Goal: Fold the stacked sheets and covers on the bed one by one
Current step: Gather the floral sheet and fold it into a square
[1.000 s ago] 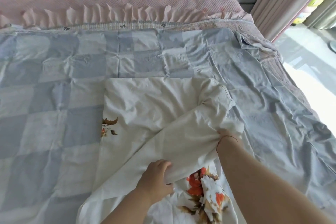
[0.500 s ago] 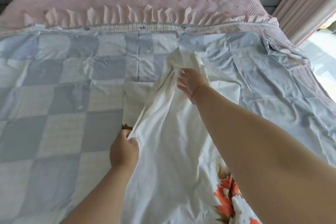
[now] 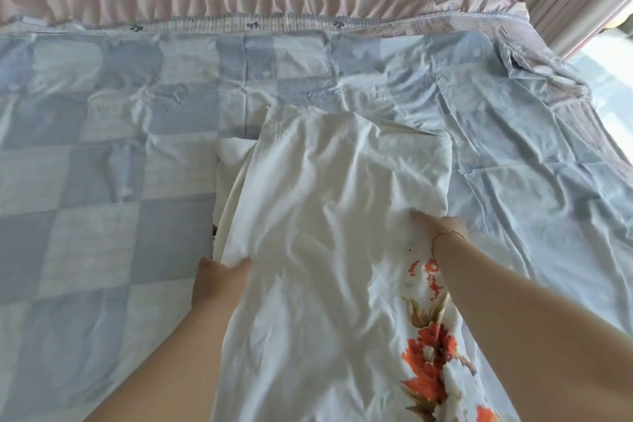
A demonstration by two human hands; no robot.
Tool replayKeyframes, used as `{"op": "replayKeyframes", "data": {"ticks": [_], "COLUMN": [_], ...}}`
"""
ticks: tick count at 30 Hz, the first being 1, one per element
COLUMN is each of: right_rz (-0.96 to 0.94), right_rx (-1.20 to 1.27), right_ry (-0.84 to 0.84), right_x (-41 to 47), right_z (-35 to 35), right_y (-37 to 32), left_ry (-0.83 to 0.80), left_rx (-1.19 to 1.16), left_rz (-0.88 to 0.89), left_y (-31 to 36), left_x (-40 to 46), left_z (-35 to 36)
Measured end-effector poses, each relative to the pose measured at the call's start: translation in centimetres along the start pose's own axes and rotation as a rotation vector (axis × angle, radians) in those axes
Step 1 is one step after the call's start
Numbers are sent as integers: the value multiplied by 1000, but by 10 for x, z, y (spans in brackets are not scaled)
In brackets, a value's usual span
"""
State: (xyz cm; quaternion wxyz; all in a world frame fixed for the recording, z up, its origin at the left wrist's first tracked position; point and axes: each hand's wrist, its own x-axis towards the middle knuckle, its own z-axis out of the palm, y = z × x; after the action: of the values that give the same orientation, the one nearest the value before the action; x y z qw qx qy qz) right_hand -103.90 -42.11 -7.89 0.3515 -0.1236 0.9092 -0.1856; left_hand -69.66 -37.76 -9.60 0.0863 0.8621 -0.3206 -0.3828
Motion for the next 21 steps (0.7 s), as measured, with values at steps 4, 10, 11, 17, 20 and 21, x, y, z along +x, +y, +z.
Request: {"op": "replayKeyframes", "data": {"ticks": [4, 10, 11, 17, 20, 21], "right_rz": [-96, -368, -396, -341, -132, -76], "right_rx": [54, 301, 353, 336, 78, 30], "right_ry": [-158, 47, 69, -90, -199, -242], "right_x": [6, 12, 12, 3, -4, -11], "right_z": [-10, -59, -69, -107, -87, -79], "right_y": [3, -44, -54, -23, 56, 77], "left_ry": [-88, 102, 125, -126, -153, -142], "left_rx": [-95, -166, -221, -199, 117, 203], "left_rz": [106, 399, 457, 408, 149, 72], "left_y": [5, 111, 134, 141, 68, 42], "left_x": [-1, -2, -7, -20, -16, -21], "left_z": [1, -20, -24, -29, -9, -2]}}
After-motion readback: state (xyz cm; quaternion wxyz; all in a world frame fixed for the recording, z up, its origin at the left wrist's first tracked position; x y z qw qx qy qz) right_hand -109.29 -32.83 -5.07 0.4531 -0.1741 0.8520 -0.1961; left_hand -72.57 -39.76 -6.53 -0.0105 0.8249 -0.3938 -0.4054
